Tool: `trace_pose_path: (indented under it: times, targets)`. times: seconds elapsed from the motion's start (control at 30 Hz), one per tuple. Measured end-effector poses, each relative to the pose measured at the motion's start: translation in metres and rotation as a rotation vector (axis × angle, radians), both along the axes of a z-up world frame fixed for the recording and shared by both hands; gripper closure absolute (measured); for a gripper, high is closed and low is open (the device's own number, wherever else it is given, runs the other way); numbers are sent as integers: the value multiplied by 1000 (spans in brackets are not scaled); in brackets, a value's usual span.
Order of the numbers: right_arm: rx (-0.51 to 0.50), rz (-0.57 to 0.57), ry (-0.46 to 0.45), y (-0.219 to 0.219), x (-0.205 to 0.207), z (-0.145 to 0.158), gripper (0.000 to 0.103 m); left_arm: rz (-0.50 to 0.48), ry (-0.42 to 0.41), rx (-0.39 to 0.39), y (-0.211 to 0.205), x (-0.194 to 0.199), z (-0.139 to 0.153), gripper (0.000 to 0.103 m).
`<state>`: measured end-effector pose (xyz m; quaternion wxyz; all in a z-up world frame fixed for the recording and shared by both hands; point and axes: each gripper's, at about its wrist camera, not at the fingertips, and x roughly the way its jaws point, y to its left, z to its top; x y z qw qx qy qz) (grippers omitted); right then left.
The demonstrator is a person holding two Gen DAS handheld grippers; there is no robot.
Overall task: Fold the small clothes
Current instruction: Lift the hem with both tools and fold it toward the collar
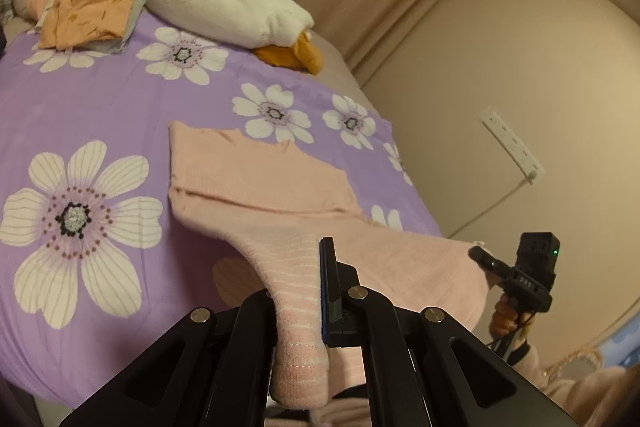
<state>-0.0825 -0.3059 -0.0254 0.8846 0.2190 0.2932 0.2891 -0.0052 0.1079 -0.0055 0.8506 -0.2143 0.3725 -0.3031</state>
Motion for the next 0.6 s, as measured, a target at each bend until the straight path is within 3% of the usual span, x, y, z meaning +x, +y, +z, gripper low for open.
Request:
trace_pose_path:
  times: [0.37,0.6]
  targets:
    - [47,-69,65,-15,101,-7,96,97,81,-25,7,96,-21,103]
    - [40,-115,133,-20,169,-20,96,131,159,17,1,155,-42,103]
